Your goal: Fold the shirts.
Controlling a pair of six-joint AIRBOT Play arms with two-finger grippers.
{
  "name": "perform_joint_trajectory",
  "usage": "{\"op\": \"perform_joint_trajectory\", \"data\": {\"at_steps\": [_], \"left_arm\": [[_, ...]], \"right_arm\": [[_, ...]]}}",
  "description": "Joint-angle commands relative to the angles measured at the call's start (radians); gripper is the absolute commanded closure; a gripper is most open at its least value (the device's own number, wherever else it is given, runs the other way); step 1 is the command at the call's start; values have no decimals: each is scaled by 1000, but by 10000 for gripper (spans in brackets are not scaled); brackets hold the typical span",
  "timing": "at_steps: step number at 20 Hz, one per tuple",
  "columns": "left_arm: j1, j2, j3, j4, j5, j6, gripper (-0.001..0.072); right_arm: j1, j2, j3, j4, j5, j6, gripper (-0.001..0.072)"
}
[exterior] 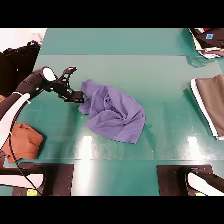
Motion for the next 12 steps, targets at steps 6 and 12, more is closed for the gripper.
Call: {"op": "perform_joint_trajectory", "data": {"at_steps": [6, 12], "left_arm": [[4, -12, -55, -112, 24, 58, 252], [5, -8, -21, -102, 1, 58, 684]], "right_arm": [[1, -41, 0, -5, 80, 13, 696], [1, -101, -1, -11, 166, 44, 696]]}}
